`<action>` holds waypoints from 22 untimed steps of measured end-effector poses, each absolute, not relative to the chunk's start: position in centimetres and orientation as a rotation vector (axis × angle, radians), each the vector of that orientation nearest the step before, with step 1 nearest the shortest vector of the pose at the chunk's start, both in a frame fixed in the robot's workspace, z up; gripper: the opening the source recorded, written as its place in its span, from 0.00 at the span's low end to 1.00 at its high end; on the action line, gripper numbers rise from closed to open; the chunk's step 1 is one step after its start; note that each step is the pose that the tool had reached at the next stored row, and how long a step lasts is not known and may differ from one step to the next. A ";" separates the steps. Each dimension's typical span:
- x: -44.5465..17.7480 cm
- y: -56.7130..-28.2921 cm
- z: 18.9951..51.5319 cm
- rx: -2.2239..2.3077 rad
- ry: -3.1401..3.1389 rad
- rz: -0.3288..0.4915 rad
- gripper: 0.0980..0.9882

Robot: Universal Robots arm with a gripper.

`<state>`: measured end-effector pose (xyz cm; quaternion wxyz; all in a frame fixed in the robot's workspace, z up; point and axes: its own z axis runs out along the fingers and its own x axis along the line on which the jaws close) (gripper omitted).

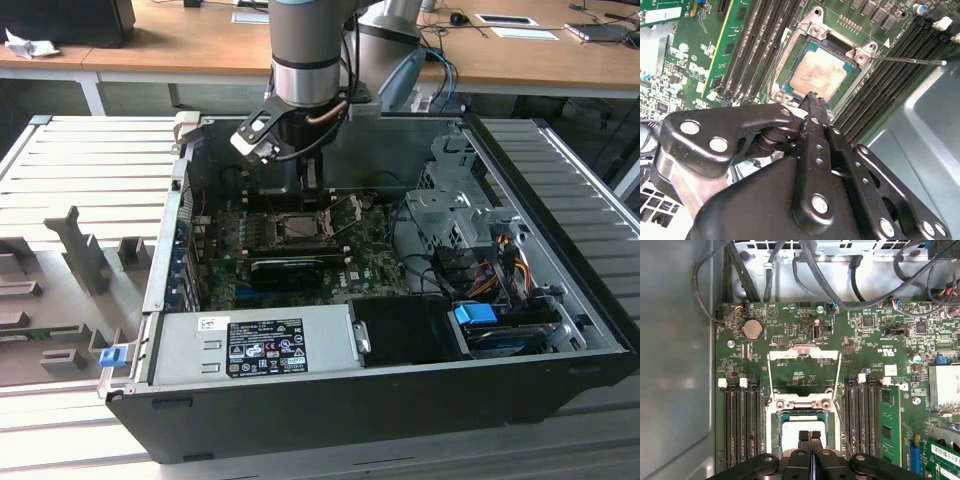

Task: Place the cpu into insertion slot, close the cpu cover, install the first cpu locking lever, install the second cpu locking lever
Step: 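Close the cpu cover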

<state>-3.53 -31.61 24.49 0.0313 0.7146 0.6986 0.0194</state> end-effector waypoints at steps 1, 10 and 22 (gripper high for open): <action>-3.5 -31.6 24.6 2.201 2.152 0.059 0.01; -3.5 -31.6 25.8 2.200 2.151 0.057 0.01; -2.0 -31.6 27.2 2.197 2.152 0.055 0.01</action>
